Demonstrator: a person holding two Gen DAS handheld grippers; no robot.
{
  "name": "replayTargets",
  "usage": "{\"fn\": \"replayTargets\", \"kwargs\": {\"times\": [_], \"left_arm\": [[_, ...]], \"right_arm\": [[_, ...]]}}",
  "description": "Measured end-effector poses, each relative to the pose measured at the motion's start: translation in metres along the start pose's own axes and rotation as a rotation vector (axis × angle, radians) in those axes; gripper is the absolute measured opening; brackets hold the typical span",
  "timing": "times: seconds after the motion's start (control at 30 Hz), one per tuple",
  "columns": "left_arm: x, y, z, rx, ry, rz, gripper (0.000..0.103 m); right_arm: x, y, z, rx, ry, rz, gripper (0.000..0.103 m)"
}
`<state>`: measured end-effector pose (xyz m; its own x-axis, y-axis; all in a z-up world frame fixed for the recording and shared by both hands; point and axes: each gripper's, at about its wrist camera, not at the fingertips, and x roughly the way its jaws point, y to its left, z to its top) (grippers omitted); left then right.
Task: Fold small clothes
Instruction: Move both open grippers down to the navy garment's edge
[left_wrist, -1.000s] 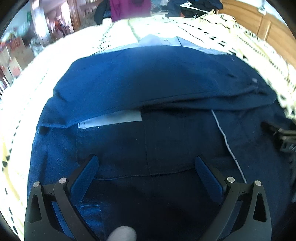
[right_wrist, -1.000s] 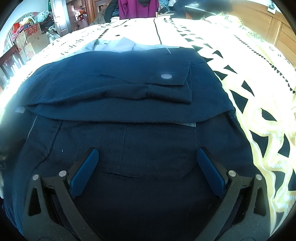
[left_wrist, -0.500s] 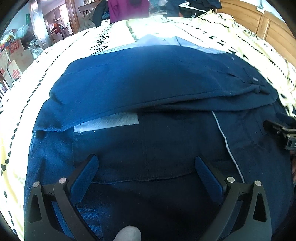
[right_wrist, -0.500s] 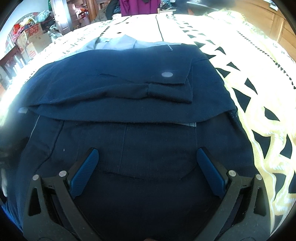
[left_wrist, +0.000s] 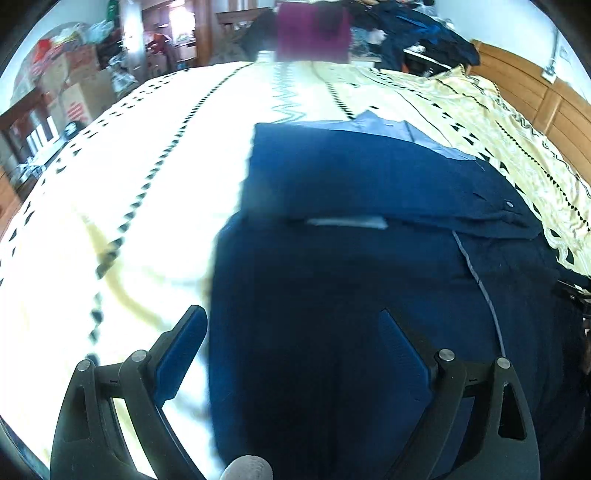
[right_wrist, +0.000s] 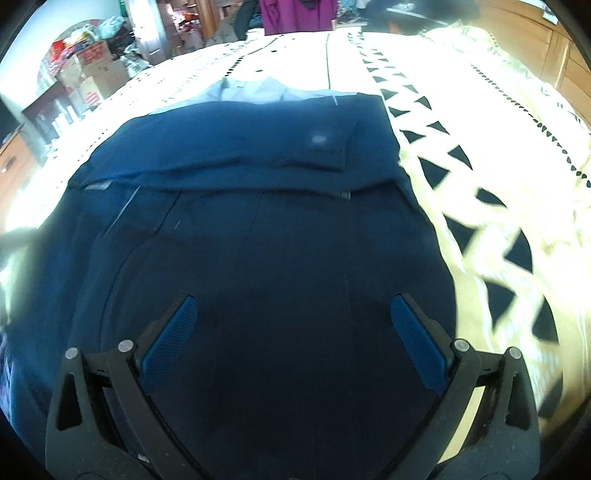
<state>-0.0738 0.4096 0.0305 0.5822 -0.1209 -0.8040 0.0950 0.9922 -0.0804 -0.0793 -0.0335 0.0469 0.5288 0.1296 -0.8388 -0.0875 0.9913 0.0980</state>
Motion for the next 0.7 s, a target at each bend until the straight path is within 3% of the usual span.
{"fn": "replayTargets", "kwargs": {"times": [0.07, 0.27, 0.4, 0.53, 0.7], "left_arm": [[-0.013, 0.017, -0.010, -0.041, -0.001, -0.031, 0.095], [-0.040, 0.052, -0.034, -0.107, -0.034, -0.008, 0.095], [-0.052, 0.057, -0.052, -0.076, -0.013, 0.008, 0.095], [-0.067, 0.059, -0.077, -0.061, 0.038, -0.065, 0.095], [-0.089, 0.070, -0.112, -0.100, 0.080, -0.190, 0.086]], "right_arm": [[-0.014, -0.007, -0.014, 0.013, 0.004, -0.005, 0.103], [-0.048, -0.023, -0.053, 0.120, 0.000, 0.011, 0.103], [-0.068, -0.013, -0.068, 0.081, -0.003, 0.012, 0.103], [-0.081, -0.005, -0.080, 0.011, 0.040, 0.033, 0.102], [-0.095, -0.005, -0.097, -0.048, 0.080, 0.043, 0.100]]}}
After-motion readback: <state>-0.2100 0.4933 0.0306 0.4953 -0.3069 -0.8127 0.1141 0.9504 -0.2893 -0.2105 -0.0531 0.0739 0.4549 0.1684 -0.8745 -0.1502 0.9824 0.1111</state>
